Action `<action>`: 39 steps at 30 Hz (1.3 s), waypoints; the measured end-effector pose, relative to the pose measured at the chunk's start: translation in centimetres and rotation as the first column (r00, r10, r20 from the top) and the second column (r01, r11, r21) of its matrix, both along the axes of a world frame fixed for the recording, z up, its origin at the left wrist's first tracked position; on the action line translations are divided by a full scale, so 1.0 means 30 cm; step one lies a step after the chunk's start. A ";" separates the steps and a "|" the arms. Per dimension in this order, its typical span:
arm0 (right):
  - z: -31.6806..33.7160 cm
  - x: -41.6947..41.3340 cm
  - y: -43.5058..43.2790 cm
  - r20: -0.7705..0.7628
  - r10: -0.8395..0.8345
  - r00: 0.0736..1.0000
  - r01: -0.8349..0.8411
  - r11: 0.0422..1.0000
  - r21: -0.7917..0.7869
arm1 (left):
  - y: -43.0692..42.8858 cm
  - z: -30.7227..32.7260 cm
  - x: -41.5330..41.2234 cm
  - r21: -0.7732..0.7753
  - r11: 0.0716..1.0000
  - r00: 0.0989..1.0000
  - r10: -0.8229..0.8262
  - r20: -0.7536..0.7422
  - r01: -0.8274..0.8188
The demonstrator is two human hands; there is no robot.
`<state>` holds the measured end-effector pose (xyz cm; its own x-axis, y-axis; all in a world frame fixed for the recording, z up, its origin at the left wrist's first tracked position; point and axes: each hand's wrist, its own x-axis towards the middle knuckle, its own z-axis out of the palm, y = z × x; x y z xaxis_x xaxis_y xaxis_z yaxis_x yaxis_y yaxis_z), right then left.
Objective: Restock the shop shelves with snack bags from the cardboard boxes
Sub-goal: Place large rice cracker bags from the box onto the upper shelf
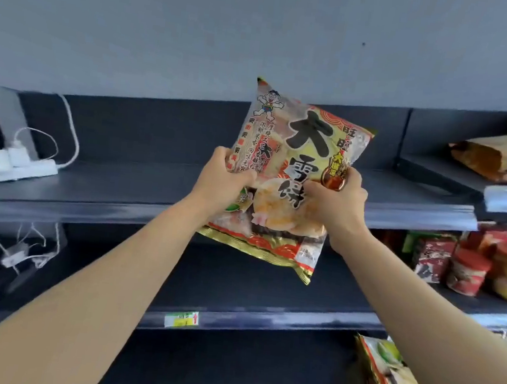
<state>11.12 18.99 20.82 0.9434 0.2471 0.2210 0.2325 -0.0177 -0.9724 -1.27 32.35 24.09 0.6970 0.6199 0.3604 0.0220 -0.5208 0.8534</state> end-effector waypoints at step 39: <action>0.080 -0.072 1.545 -0.019 0.425 0.905 -0.418 0.881 -0.222 | 1.572 -0.055 -0.089 -0.153 0.947 0.951 0.256 -0.172 -0.282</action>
<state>8.95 65.35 23.22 0.7332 0.6648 0.1427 0.2931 -0.1196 -0.9486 -3.93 79.51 22.44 0.5330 0.8352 0.1357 0.2739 -0.3221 0.9062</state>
